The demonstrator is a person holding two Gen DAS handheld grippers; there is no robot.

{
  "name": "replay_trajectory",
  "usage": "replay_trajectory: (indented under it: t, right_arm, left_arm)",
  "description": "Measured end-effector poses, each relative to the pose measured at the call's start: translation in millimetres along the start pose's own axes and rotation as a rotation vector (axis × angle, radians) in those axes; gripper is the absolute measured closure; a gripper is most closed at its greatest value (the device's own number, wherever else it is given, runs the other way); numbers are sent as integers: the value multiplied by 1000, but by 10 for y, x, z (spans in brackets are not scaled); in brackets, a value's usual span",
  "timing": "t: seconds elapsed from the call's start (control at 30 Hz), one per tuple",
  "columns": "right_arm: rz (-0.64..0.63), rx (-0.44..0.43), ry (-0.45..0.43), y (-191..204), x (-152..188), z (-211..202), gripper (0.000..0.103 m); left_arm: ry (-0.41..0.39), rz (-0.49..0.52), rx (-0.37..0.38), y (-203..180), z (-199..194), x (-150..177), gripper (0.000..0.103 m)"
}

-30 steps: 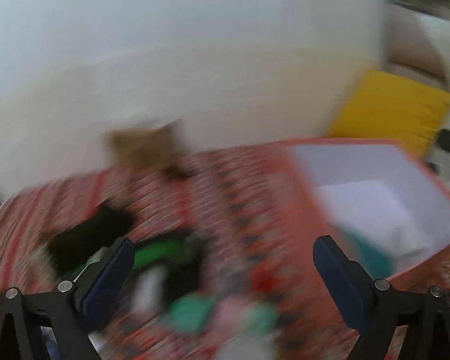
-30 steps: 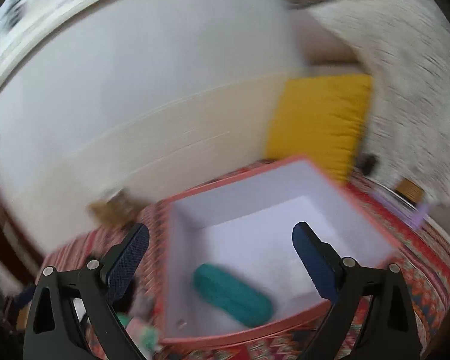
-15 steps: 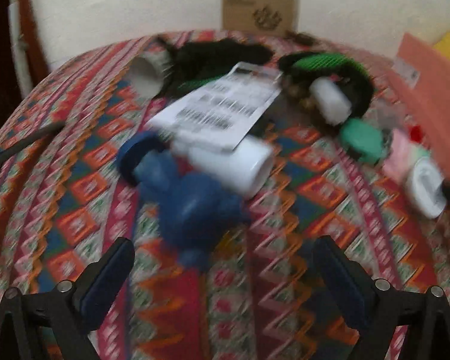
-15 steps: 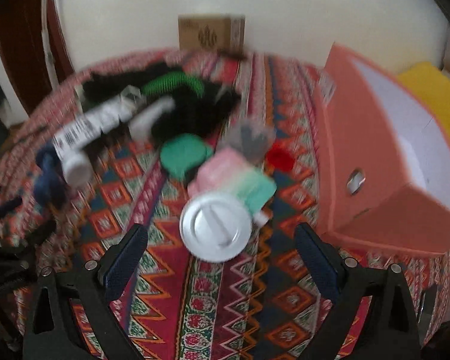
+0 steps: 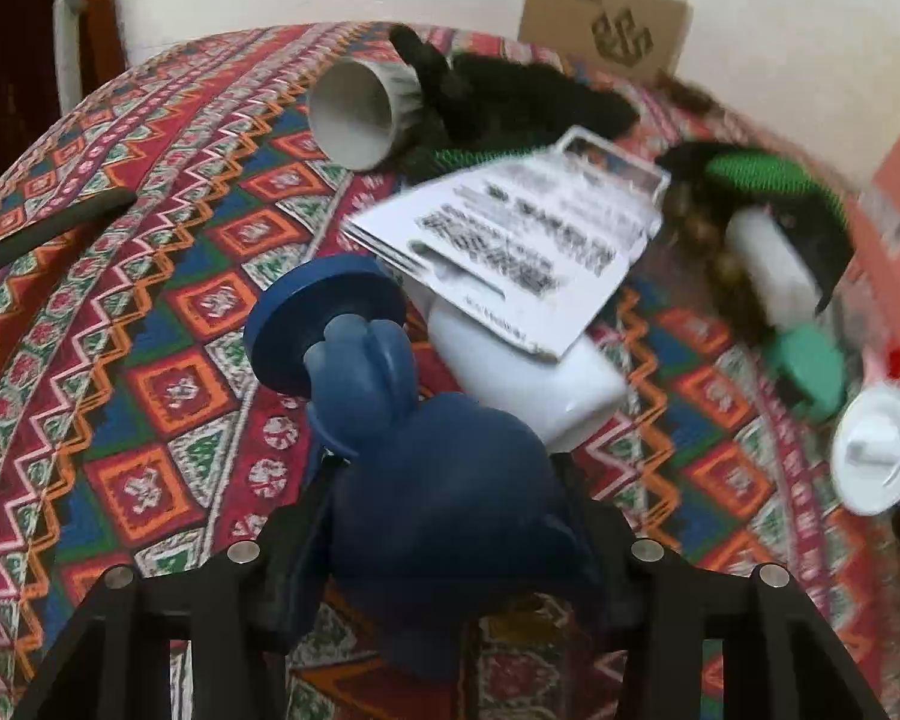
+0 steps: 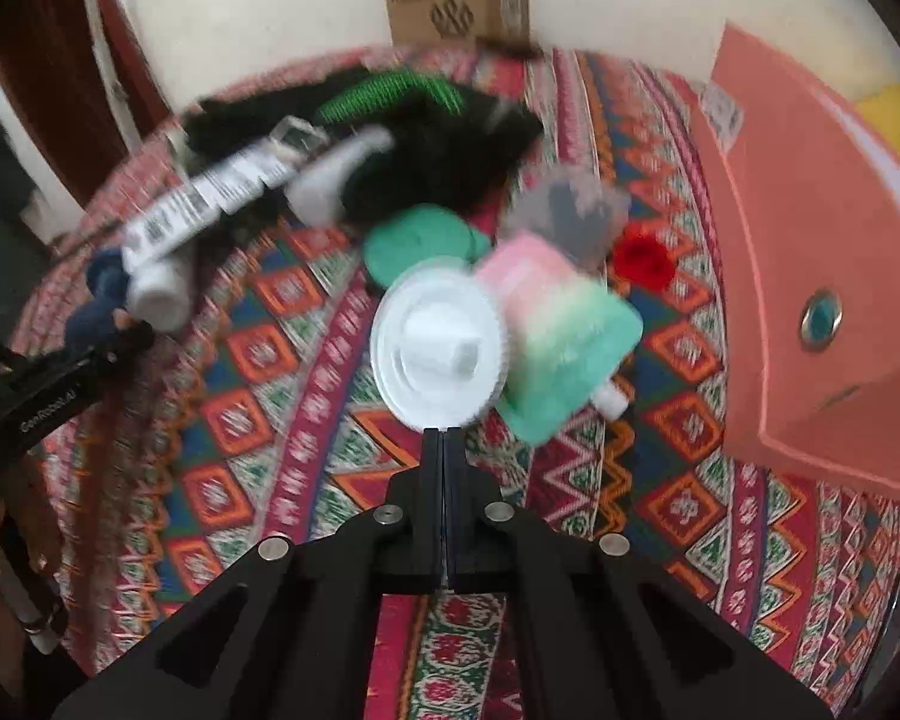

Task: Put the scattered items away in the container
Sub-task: 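Grasp the white lid with the right tool while the left grasps the blue figure, then drop the white lid and blue figure into the pink box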

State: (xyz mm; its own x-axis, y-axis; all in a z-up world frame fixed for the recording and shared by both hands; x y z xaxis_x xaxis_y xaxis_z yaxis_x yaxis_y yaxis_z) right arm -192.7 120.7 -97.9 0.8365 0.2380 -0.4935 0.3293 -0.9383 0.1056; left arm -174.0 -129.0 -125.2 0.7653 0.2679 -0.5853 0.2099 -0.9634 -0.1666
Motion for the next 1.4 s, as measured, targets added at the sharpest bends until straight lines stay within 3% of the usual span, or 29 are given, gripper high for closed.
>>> replay_trajectory:
  t: [0.17,0.27,0.3,0.33,0.37,0.4,0.57,0.63,0.7,0.87,1.07,1.2,1.4]
  right_arm:
    - [-2,-66,-64,27,-51,-332,103]
    - [37,-76,-66,14,-92,-230,100]
    - [56,-67,-64,-3,-105,-173,82]
    - [75,-57,-62,-21,-119,-116,35]
    - [91,-44,-65,-25,-131,-59,15]
    - [95,-8,-85,-3,-143,-3,3]
    - [38,122,-112,98,-290,326,10]
    - [29,159,-94,87,-302,432,43]
    - [43,145,-96,54,-313,413,43]
    - [98,6,-153,11,-357,34,44]
    - [98,-85,-349,89,-450,-875,43]
    - [132,-34,-531,-147,-581,-1582,43]
    - [304,118,-727,-1095,-654,-2349,43]
  left_arm:
    - [-64,17,51,-130,-341,-8,48]
    - [-85,20,102,-148,-475,-27,48]
    - [-95,24,108,-159,-510,-37,48]
    - [-107,30,111,-173,-547,-47,48]
    - [-117,39,110,-185,-585,-57,48]
    - [-125,47,110,-198,-611,-65,48]
    - [-120,71,110,-247,-631,-47,48]
    - [-105,69,112,-229,-592,-41,48]
    - [-103,67,109,-220,-590,-40,48]
    - [-144,84,101,-270,-748,-66,48]
    - [-216,147,149,-649,-1120,-183,47]
    - [-257,184,201,-1120,-1312,-365,47]
    - [-275,267,337,-2163,-1439,-643,47]
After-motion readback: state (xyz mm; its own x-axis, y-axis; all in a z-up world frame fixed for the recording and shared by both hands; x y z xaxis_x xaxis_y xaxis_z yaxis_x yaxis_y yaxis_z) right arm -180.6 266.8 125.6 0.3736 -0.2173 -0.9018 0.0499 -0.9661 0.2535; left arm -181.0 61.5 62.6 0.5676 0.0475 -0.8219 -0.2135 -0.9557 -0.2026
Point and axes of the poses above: each gripper's, at about its wrist camera, not at the fingertips, and z roughly the way its jaws point, y to its left, x to its underside, the point moved 2 cm from there along z, roughly the way its jaws point, and after that the axes turned 1 degree about -y, right-handed, at the moved point
